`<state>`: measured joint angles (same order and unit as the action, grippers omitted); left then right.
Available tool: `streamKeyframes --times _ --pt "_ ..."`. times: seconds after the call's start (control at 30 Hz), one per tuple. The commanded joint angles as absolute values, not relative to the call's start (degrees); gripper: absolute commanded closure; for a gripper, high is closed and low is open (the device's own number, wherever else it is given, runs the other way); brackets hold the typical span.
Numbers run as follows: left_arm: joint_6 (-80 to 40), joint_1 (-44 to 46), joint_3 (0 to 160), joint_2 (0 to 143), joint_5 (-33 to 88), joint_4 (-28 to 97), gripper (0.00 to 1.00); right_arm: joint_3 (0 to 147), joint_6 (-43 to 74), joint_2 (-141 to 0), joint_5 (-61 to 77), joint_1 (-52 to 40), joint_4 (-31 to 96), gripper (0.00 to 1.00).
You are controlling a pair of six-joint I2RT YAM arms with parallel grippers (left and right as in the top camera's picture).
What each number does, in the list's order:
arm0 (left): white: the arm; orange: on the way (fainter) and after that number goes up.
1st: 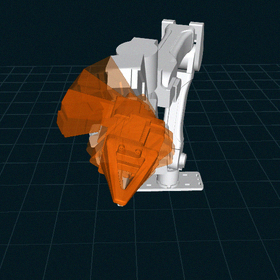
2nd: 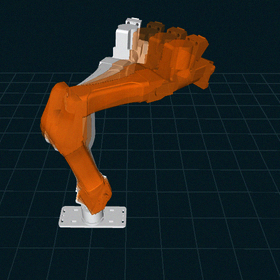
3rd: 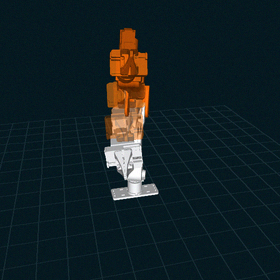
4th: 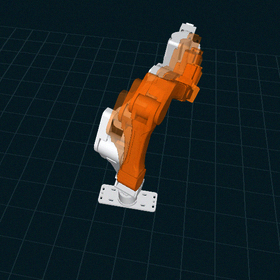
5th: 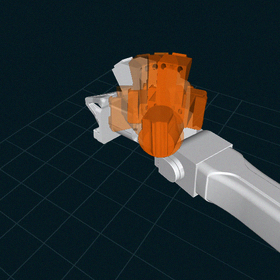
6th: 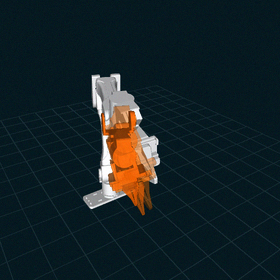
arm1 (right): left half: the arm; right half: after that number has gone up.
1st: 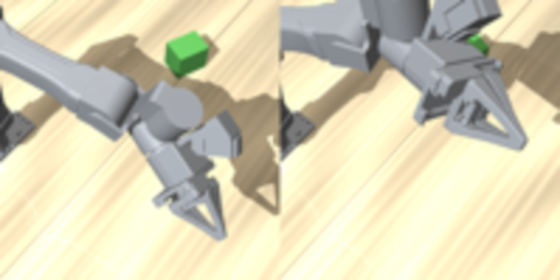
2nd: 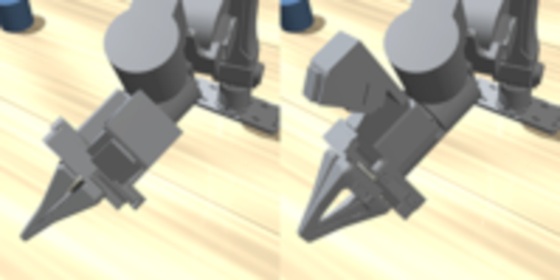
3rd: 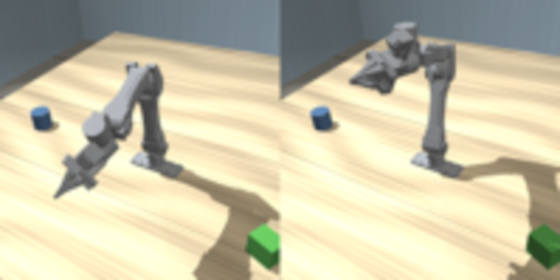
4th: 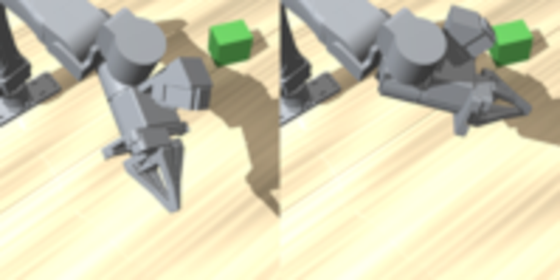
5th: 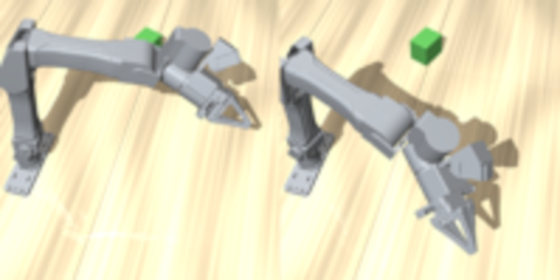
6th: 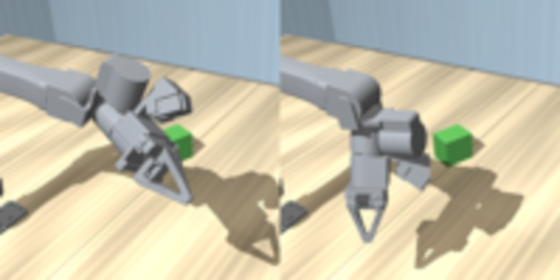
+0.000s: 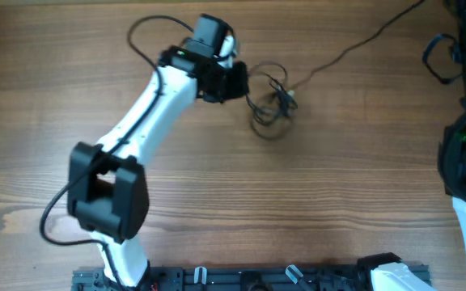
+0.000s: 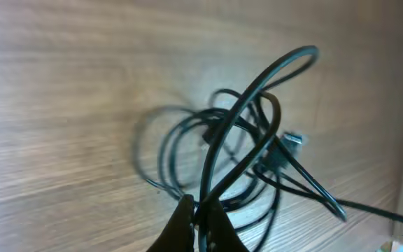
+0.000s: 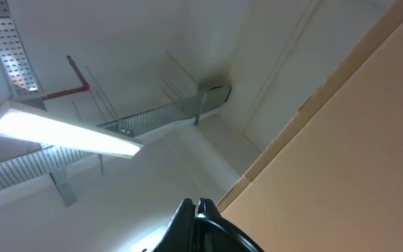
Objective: Untangle cables
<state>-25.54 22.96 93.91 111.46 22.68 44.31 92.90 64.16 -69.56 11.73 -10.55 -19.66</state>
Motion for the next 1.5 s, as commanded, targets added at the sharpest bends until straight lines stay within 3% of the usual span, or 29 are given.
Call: streamKeyframes --times 0.0,0.07,0.17,0.4,0.5,0.6,0.67,0.8,1.0,1.23,1.47 --pt "-24.2 18.7 96.6 107.7 7.9 42.1 0.96 93.9 57.7 -67.9 10.9 -9.1 -13.3 0.96" --pt "-24.4 10.3 100.0 106.0 -6.0 40.9 0.96 93.9 53.6 -66.5 7.3 -6.2 -3.0 0.96" --pt "-26.9 -5.2 106.9 103.0 -5.2 39.9 0.96 93.9 43.2 -64.5 0.3 1.5 11.1 0.96" --pt "-22.8 -30.7 110.6 102.0 -7.1 35.6 0.96 93.9 29.7 -64.5 -8.4 16.3 15.8 0.96" --pt "-24.4 -36.2 110.6 102.0 1.8 35.7 0.96 93.9 29.8 -65.2 -4.7 18.6 16.7 0.96" --pt "-24.9 -36.0 110.6 102.0 9.8 35.4 0.96 93.9 27.8 -65.4 -7.3 18.6 14.1 0.96" --pt "-26.8 -34.5 110.6 102.0 5.1 36.3 0.96 93.9 23.8 -65.3 -15.9 18.6 12.2 0.96" --pt "-27.4 -32.8 110.6 102.0 8.2 39.8 0.96 93.9 24.6 -65.8 -2.3 18.6 14.7 0.96" --pt "-27.3 -24.7 110.6 102.0 30.3 44.1 0.96 93.9 33.2 -66.2 10.5 18.6 12.8 0.96" --pt "-27.2 -9.8 110.6 102.1 31.3 48.9 0.96 93.9 36.9 -66.3 19.7 18.6 13.6 0.96" --pt "-27.3 -5.5 110.6 102.1 29.5 53.4 0.96 93.9 39.7 -68.1 25.1 18.4 12.9 0.96"
